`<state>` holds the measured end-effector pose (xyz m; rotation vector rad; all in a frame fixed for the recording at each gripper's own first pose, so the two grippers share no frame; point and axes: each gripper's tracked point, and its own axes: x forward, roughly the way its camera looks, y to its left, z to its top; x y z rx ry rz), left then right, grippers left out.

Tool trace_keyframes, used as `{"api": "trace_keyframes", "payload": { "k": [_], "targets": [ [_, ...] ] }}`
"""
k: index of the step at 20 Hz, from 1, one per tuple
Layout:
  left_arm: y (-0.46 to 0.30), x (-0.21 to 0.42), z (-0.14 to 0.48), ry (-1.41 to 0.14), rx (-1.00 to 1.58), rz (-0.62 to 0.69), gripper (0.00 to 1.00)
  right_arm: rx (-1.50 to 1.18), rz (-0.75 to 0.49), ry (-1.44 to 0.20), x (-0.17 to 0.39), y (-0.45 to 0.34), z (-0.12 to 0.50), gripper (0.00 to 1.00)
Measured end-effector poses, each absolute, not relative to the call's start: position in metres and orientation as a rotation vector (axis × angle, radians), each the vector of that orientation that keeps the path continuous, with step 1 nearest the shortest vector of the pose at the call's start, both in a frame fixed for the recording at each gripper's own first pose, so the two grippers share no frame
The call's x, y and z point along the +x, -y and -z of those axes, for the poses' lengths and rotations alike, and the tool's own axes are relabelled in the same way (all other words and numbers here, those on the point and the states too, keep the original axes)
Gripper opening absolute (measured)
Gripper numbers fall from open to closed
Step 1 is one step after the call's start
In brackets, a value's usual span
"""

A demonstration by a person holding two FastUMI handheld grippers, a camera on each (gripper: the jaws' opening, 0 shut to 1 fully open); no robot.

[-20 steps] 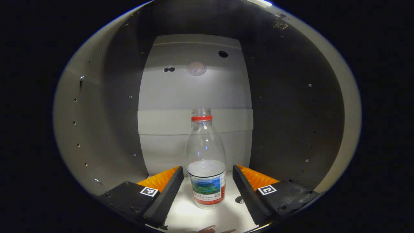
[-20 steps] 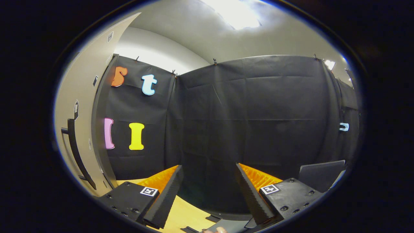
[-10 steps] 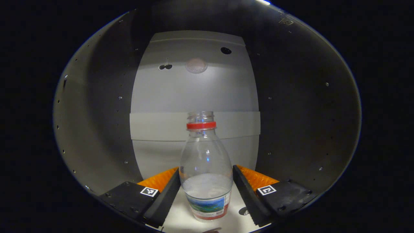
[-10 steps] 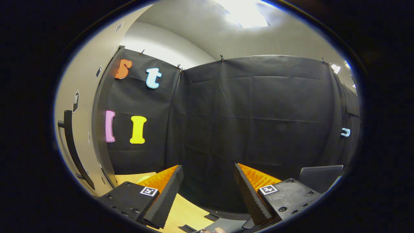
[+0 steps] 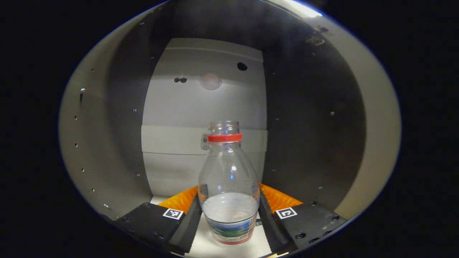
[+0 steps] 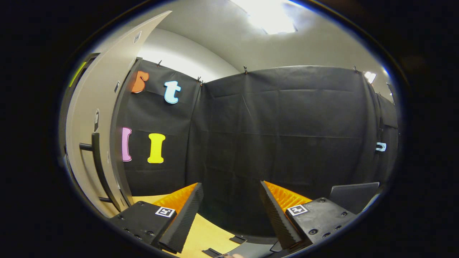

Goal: Open the cabinet door with the right hand, grasp the bottle in the cabinet with the left hand and place it on the coaster, then close the cabinet door with the right hand.

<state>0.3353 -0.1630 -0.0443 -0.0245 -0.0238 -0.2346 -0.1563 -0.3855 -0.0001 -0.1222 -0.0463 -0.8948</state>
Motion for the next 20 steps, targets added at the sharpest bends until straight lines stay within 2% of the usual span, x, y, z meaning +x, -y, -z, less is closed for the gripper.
{"api": "trace_keyframes", "payload": {
  "k": [3,4,5,9,10,12,19,20],
  "targets": [
    [0.156,0.298,0.026,0.091,0.018,0.285,0.78,-0.129,0.867,0.067,-0.158,0.365,-0.006,0.97],
    [0.152,0.287,0.023,0.102,0.033,0.299,0.78,-0.134,0.857,0.076,-0.159,0.357,-0.008,1.00],
    [0.146,0.274,0.022,0.104,0.044,0.309,0.78,-0.134,0.848,0.077,-0.162,0.349,-0.009,0.97],
    [0.126,0.227,0.029,0.060,-0.001,0.361,0.78,-0.125,0.803,0.085,-0.170,0.310,-0.014,0.97],
    [0.118,0.216,0.033,0.048,-0.008,0.366,0.78,-0.122,0.792,0.087,-0.171,0.303,-0.014,0.94],
    [0.101,0.196,0.041,0.038,-0.004,0.365,0.78,-0.109,0.750,0.099,-0.170,0.279,-0.018,0.97],
    [0.060,0.141,0.087,-0.006,0.005,0.417,0.78,-0.094,0.599,0.118,-0.154,0.197,-0.025,0.97],
    [0.055,0.136,0.093,-0.018,-0.003,0.427,0.78,-0.091,0.570,0.125,-0.148,0.184,-0.027,0.94]
  ]
}}
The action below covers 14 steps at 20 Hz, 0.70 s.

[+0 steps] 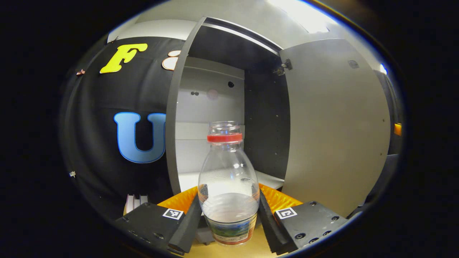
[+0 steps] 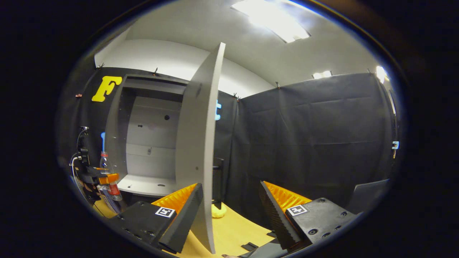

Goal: Open the cabinet door with the right hand, grasp the bottle in the cabinet with the left hand and place it on the coaster, then close the cabinet door with the right hand.

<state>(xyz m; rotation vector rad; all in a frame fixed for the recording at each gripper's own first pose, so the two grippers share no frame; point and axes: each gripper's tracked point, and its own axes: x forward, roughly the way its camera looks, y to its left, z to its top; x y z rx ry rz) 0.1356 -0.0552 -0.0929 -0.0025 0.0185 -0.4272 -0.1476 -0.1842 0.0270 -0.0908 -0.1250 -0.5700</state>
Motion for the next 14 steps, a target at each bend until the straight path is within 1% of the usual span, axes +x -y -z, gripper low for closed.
{"api": "trace_keyframes", "payload": {
  "k": [1,5,7,10,14],
  "targets": [
    [0.049,0.131,0.099,-0.028,-0.013,0.431,0.78,-0.088,0.544,0.138,-0.144,0.172,-0.030,0.97],
    [0.027,0.114,0.126,-0.039,-0.073,0.454,0.78,-0.098,0.436,0.167,-0.119,0.130,-0.036,0.97],
    [0.016,0.107,0.150,-0.058,-0.095,0.465,0.78,-0.121,0.383,0.178,-0.100,0.111,-0.038,0.97],
    [0.009,0.077,0.196,-0.104,-0.108,0.481,0.78,-0.138,0.317,0.192,-0.061,0.093,-0.037,0.97],
    [0.007,0.044,0.238,-0.072,-0.080,0.493,0.79,-0.126,0.213,0.174,-0.015,0.072,-0.026,0.97]
  ]
}}
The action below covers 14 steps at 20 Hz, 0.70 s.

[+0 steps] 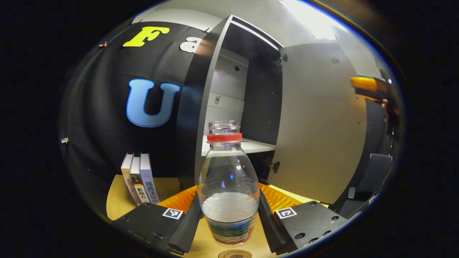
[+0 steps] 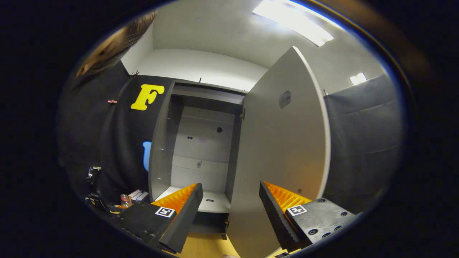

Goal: Open the cabinet door with the right hand, grasp the bottle in the cabinet with the left hand and place it on the coaster, then close the cabinet door with the right hand.

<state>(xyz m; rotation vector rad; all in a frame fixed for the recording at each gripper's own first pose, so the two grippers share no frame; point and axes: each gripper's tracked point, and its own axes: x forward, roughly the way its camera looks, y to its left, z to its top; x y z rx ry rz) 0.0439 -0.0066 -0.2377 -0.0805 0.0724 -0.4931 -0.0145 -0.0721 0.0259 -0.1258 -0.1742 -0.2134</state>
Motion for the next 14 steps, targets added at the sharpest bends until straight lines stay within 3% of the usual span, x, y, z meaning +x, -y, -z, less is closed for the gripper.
{"api": "trace_keyframes", "payload": {
  "k": [4,14],
  "targets": [
    [0.010,0.015,0.289,-0.079,-0.053,0.516,0.79,-0.093,0.119,0.117,0.010,0.056,-0.014,0.97],
    [0.034,0.004,0.361,-0.071,-0.016,0.556,0.79,-0.172,0.050,0.004,0.051,0.033,0.020,0.98]
  ]
}}
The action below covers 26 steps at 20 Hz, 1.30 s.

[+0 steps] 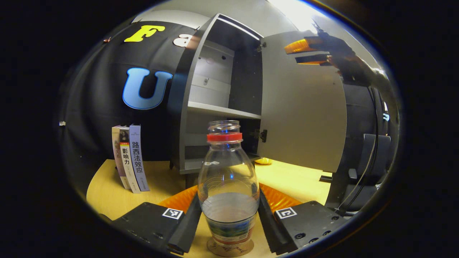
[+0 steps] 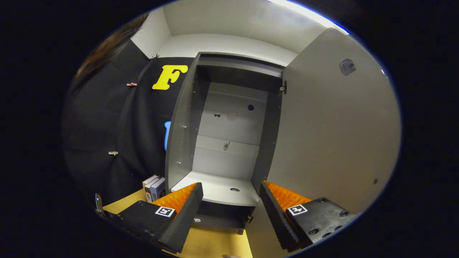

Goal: Open the cabinet door with the right hand, grasp the bottle in the cabinet with the left hand and place it on the coaster, then close the cabinet door with the right hand.

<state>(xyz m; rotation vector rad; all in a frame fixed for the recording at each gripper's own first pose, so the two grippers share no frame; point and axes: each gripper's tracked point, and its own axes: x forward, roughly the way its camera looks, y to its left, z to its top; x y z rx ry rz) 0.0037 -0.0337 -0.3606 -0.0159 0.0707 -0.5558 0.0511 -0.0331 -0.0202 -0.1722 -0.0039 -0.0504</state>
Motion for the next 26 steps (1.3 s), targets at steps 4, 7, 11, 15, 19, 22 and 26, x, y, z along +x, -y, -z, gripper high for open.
{"api": "trace_keyframes", "payload": {
  "k": [4,7,11,15,19,22,26],
  "targets": [
    [0.040,-0.002,0.389,-0.082,0.044,0.580,0.79,-0.196,0.029,0.000,0.057,0.024,0.021,0.97],
    [0.041,-0.003,0.395,-0.088,0.029,0.581,0.80,-0.203,0.017,-0.026,0.055,0.023,0.026,0.97],
    [0.035,0.002,0.403,-0.098,0.060,0.570,0.82,-0.195,0.000,-0.045,0.059,0.015,0.032,0.97],
    [0.037,0.000,0.406,-0.120,0.039,0.585,0.86,-0.174,-0.008,-0.047,0.062,0.011,0.031,0.97],
    [0.039,-0.002,0.404,-0.124,0.047,0.586,0.90,-0.166,-0.014,-0.058,0.062,0.008,0.034,0.97],
    [0.042,-0.004,0.401,-0.130,0.040,0.589,0.90,-0.162,-0.014,-0.062,0.059,0.007,0.033,0.98],
    [0.037,-0.001,0.385,-0.116,0.028,0.565,0.90,-0.150,0.006,-0.046,0.055,0.012,0.028,0.97]
  ]
}}
